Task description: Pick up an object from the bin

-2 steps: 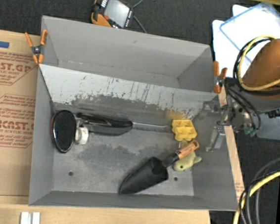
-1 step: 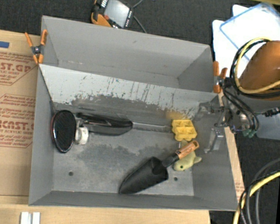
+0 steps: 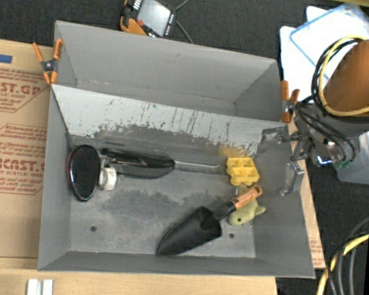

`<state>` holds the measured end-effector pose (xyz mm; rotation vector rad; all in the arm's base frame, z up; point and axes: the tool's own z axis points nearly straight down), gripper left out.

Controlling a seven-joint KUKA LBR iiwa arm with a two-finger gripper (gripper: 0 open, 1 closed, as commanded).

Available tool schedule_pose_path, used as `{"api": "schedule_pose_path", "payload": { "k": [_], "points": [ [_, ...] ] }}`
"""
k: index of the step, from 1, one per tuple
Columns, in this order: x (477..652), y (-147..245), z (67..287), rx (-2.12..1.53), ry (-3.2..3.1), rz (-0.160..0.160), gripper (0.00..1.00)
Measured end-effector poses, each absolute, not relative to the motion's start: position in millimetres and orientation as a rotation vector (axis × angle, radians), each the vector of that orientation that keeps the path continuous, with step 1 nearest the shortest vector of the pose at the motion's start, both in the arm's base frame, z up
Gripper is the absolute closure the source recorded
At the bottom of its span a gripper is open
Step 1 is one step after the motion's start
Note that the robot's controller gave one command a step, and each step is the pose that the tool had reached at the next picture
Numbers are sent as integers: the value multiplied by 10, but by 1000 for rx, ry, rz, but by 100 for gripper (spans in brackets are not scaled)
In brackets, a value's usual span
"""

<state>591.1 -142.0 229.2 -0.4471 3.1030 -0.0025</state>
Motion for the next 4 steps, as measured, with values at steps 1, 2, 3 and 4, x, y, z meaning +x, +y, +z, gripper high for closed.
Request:
{"api": "schedule_pose_path", "payload": {
  "k": [1, 2, 3, 4],
  "points": [
    [5520, -1249, 1700, -198, 3140, 6, 0],
    [5586, -1172, 1596, -248, 3115, -7, 0],
    [5394, -1079, 1274, -922, 2994, -3, 0],
    [5410, -999, 1273, -1077, 2944, -3, 0]
  ]
}}
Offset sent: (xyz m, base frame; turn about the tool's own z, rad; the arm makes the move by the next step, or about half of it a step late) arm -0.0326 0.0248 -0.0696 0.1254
